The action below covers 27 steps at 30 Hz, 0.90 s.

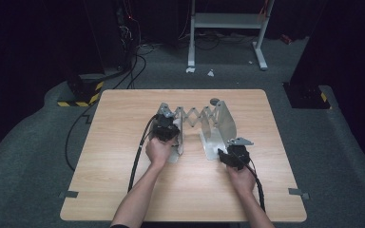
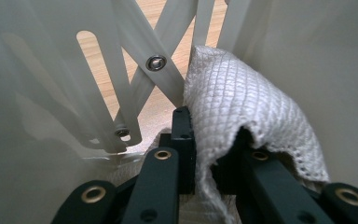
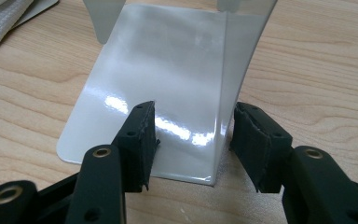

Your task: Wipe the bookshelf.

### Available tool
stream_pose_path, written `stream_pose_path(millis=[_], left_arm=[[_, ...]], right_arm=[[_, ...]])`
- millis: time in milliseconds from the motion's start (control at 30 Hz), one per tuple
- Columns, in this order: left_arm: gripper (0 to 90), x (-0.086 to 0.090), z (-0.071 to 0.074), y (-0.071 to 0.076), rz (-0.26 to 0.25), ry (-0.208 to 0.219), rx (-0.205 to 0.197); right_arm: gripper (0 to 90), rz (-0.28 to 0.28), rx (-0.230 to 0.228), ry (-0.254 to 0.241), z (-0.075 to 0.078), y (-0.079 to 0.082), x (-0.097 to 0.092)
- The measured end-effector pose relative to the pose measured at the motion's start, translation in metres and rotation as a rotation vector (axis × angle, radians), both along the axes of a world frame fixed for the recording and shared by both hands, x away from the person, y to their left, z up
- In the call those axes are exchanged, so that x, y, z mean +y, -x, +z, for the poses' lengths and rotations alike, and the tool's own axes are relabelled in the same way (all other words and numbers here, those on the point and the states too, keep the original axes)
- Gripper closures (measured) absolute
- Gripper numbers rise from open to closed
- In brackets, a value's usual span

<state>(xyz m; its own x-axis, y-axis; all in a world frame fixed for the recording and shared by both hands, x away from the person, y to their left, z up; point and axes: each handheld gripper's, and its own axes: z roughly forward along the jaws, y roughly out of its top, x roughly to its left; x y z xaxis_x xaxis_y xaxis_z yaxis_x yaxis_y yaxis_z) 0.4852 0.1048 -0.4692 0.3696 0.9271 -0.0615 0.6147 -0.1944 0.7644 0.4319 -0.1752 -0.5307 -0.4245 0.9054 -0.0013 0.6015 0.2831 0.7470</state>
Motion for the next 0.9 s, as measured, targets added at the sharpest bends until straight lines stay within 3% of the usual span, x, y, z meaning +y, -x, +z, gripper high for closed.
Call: stream_pose_path(millis=[133, 267, 567, 633, 833, 900], left_arm=[[81.3, 0.004, 0.009, 0.002, 0.005, 0.016, -0.020], [81.3, 0.008, 0.013, 0.003, 0.014, 0.005, -0.025], [81.3, 0.012, 0.013, -0.001, 0.027, 0.009, -0.015], [81.2, 0.012, 0.017, 0.000, 0.035, -0.010, -0.040], [81.2, 0.012, 0.038, -0.001, 0.034, 0.025, -0.073], [81.8, 0.014, 0.047, -0.001, 0.045, 0.046, -0.111]], right_arm=[[48.9, 0.001, 0.001, -0.003, 0.000, -0.001, 0.000], [48.7, 0.001, 0.002, -0.001, 0.000, 0.000, 0.001], [48.4, 0.006, 0.003, -0.003, 0.000, 0.000, 0.000], [48.4, 0.007, 0.004, -0.004, 0.000, -0.001, 0.000], [48.4, 0.015, 0.003, -0.003, 0.000, -0.001, 0.000], [49.0, 0.015, 0.004, -0.006, 0.000, -0.001, 0.000]])
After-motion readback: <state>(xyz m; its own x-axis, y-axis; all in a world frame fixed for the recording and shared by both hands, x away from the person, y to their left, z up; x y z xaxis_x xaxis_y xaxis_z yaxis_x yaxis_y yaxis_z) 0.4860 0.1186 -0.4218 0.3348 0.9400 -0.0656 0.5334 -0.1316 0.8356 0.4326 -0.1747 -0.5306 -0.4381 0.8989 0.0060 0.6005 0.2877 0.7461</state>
